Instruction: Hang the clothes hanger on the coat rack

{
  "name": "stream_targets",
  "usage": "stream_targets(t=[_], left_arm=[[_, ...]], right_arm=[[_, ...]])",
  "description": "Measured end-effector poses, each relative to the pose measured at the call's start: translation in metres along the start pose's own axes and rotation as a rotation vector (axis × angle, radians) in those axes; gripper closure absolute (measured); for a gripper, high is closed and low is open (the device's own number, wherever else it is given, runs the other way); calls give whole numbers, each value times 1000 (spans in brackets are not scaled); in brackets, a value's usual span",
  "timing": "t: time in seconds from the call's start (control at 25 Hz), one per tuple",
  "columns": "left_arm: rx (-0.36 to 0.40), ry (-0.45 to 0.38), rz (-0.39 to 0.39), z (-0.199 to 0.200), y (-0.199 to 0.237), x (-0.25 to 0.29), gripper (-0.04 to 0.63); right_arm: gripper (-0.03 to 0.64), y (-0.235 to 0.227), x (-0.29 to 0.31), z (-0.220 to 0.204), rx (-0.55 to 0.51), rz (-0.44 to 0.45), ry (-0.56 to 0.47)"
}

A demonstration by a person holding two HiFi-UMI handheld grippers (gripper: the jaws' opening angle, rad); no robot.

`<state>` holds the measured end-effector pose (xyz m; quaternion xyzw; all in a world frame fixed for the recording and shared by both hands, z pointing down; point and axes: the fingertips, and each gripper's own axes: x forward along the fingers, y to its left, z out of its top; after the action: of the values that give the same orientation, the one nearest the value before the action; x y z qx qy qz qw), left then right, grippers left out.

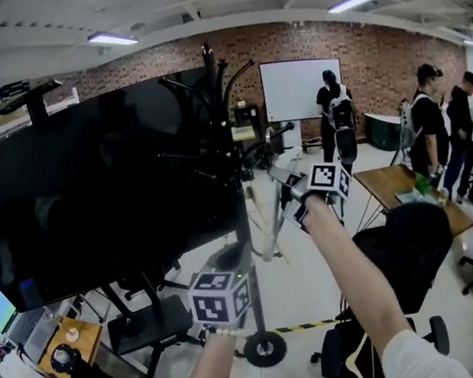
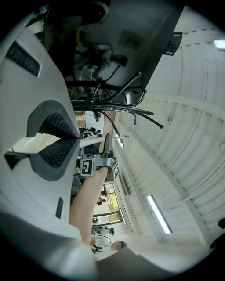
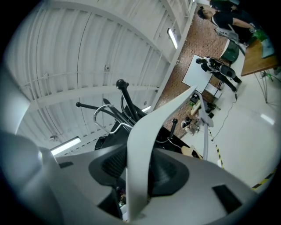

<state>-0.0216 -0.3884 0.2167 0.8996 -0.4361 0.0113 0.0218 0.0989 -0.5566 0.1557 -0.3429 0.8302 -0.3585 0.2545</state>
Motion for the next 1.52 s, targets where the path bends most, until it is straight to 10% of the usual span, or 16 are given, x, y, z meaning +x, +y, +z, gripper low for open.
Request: stream_targets(t=[0.8, 1.52], left_arm=[[-25, 47, 70, -20, 31, 14, 607], [-54, 71, 94, -41, 37, -5, 606]], right_arm=[[430, -61, 42, -10, 210, 3, -60], [426, -81, 82, -54, 187, -78, 37]])
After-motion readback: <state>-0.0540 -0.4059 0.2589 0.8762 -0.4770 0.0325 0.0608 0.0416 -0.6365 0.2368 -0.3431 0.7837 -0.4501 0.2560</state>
